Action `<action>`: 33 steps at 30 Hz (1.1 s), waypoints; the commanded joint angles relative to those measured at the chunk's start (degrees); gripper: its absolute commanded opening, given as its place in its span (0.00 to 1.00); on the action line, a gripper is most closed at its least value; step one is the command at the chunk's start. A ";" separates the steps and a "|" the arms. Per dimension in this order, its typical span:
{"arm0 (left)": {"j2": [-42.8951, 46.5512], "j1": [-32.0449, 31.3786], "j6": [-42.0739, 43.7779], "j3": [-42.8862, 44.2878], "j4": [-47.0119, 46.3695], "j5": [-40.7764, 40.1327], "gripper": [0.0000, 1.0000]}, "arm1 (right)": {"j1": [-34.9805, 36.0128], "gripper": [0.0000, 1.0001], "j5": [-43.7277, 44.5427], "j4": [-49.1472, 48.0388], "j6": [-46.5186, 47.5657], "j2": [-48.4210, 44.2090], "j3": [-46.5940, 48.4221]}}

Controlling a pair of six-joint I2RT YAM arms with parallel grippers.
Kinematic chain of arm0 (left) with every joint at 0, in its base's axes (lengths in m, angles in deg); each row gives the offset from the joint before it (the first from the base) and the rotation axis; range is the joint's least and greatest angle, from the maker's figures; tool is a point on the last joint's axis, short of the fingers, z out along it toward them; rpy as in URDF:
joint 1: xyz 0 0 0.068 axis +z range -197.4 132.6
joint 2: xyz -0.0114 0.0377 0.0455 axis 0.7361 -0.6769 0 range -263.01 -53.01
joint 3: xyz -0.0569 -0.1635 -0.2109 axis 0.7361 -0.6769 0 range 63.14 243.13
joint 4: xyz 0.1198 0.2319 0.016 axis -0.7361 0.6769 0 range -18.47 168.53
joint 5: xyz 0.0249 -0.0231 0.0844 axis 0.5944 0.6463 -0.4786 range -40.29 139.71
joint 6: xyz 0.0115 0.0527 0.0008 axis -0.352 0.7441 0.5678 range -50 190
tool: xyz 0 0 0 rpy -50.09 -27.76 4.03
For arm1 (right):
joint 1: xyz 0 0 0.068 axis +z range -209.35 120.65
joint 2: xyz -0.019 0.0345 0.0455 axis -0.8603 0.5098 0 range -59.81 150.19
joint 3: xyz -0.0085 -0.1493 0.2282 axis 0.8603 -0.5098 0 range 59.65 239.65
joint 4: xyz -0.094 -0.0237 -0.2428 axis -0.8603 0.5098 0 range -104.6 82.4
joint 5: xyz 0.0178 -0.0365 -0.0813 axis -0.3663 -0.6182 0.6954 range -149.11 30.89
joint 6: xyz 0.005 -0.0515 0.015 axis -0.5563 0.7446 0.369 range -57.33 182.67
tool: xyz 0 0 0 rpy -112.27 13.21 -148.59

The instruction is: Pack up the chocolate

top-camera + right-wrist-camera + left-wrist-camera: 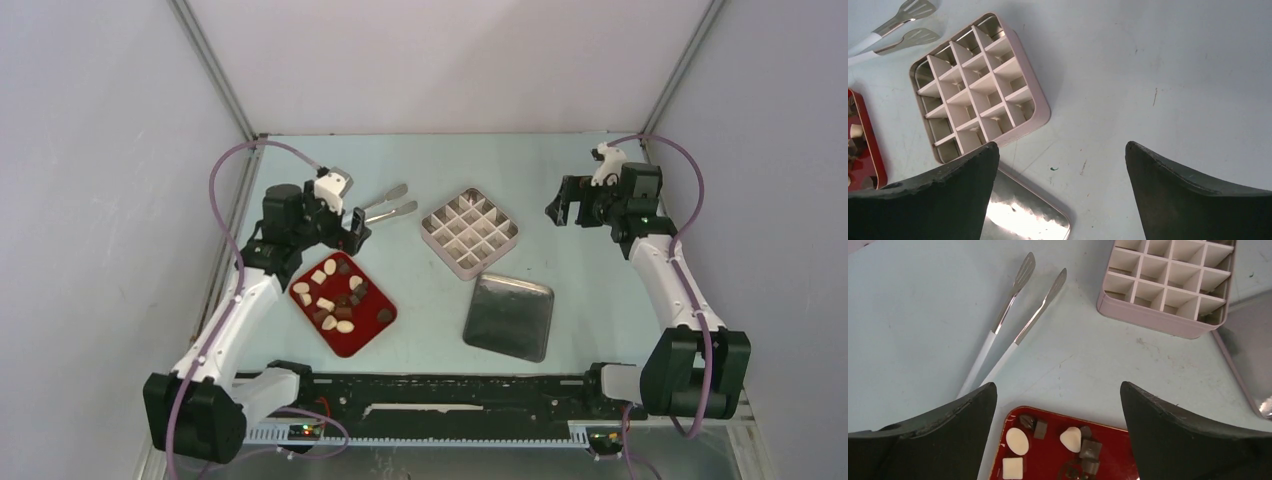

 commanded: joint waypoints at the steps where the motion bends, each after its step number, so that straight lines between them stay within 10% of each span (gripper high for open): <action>1: -4.90 0.16 6.52 7.66 1.22 -0.97 0.95 | -0.28 0.99 1.06 -2.16 -1.17 -0.14 0.37; 23: -48.35 5.85 21.07 47.14 22.05 -2.60 0.75 | -4.10 0.96 -13.23 -0.21 9.17 -5.93 -2.55; 33: -56.87 6.22 26.14 50.68 28.06 0.26 0.67 | -4.20 0.96 -13.76 -0.42 9.49 -4.77 -2.57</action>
